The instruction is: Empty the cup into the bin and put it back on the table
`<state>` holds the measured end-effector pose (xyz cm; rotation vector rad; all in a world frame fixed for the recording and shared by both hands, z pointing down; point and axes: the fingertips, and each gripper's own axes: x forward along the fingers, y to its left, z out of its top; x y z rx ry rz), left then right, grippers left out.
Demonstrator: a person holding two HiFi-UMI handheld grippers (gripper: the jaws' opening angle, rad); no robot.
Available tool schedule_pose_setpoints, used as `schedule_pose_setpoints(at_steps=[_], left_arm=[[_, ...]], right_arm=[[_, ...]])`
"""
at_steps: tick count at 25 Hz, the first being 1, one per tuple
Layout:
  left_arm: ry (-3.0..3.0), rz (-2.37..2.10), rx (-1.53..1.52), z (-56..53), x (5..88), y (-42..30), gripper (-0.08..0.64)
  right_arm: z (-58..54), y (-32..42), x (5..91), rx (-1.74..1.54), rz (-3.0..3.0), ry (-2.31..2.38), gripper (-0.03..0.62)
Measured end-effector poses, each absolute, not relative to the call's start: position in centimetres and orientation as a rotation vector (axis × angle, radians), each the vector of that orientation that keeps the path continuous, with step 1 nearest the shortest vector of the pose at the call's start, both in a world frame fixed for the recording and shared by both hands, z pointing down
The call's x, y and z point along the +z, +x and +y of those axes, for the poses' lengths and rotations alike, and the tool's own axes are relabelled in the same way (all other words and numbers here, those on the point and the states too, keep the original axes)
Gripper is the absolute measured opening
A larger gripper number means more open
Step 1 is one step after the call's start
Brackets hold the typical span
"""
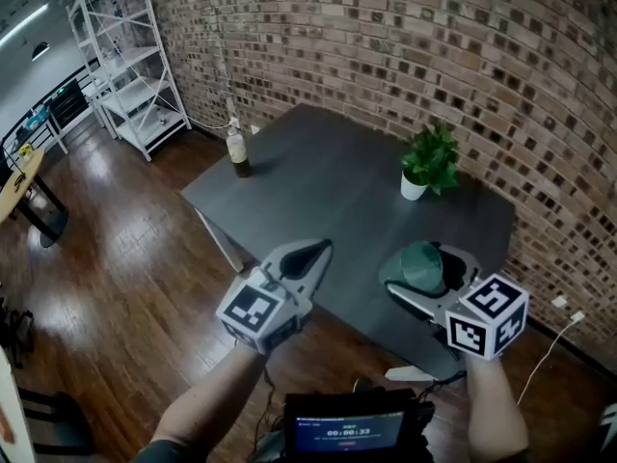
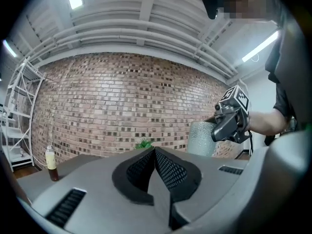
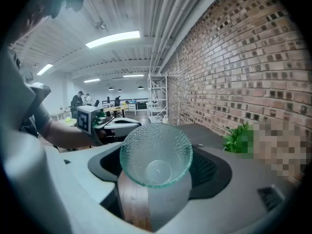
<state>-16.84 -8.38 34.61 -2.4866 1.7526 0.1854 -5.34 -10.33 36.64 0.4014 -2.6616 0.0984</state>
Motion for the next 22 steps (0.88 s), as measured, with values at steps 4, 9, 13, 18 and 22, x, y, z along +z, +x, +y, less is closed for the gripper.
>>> schedule_pose_setpoints(at_steps=[4, 9, 13, 18, 22], left_arm=[[-2.467, 1.726, 0.206, -9.7, 34.7, -18.5, 0.0], [-2.49, 1.701, 0.182, -12.9, 36.4, -20.1, 0.0], [-2.525, 1.655, 0.127, -15.6, 38.2, -20.4, 0.0], [-2.575, 1.645, 0.061, -20.1, 40.9, -21.1, 0.0], [-2.631, 1.609, 0.007, -23.3, 42.9, -20.2, 0.0]], right_arm=[[-12.4, -7.3, 37.3, 0.084, -2.637, 0.404, 0.395], [-15.8, -9.7, 39.1, 0.11, -2.629, 0.405, 0.394], [-19.1, -10.7, 41.6, 0.154, -2.618, 0.418, 0.395], [-24.1, -11.4, 44.8, 0.189, -2.586, 0.44, 0.394], [-27.4, -11.2, 47.8, 0.248, -2.539, 0.447, 0.395]])
